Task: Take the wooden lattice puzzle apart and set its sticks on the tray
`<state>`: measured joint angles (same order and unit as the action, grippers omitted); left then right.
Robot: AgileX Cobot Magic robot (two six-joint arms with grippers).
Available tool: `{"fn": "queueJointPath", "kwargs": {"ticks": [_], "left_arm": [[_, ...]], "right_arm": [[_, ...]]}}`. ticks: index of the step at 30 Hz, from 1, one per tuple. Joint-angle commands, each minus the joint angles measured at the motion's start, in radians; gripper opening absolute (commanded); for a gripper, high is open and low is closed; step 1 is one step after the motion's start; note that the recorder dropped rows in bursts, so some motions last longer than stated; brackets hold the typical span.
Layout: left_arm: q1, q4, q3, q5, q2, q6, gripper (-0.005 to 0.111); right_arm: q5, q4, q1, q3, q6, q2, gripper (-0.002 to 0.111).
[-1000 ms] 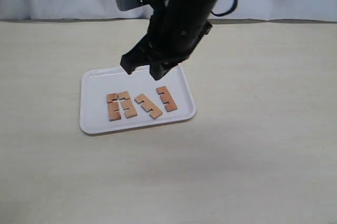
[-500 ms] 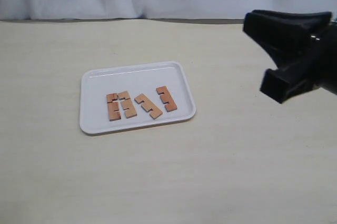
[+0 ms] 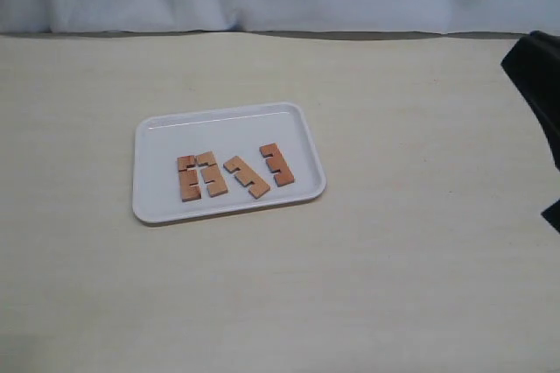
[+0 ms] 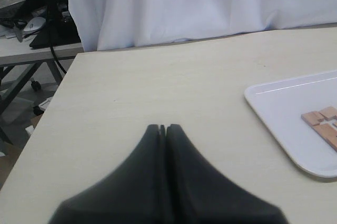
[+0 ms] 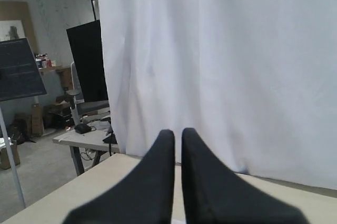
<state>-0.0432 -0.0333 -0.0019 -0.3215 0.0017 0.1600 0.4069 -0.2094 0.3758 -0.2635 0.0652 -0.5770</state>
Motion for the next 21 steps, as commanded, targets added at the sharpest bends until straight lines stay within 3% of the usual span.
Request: {"fn": "queueJointPath", "kwargs": {"ticks": [1, 4, 9, 11, 15, 21], "left_arm": [[0.011, -0.003, 0.002, 0.013, -0.002, -0.001, 0.000], [0.011, -0.003, 0.002, 0.013, -0.002, -0.001, 0.000], [0.011, -0.003, 0.002, 0.013, -0.002, -0.001, 0.000], [0.011, -0.003, 0.002, 0.013, -0.002, -0.001, 0.000], [0.011, -0.003, 0.002, 0.013, -0.002, -0.001, 0.000], [0.011, -0.003, 0.002, 0.013, -0.002, -0.001, 0.000]], "right_arm": [[0.014, 0.002, -0.011, 0.054, 0.001, 0.057, 0.005], [0.014, 0.009, -0.059, 0.128, 0.001, 0.107, 0.005], [-0.003, 0.007, -0.238, 0.263, 0.001, 0.218, 0.005], [-0.260, -0.017, -0.324, 0.263, -0.001, 0.296, 0.005], [-0.539, -0.017, -0.435, 0.263, -0.001, 0.462, 0.005], [-0.718, -0.018, -0.508, 0.263, -0.001, 0.577, 0.005]]}}
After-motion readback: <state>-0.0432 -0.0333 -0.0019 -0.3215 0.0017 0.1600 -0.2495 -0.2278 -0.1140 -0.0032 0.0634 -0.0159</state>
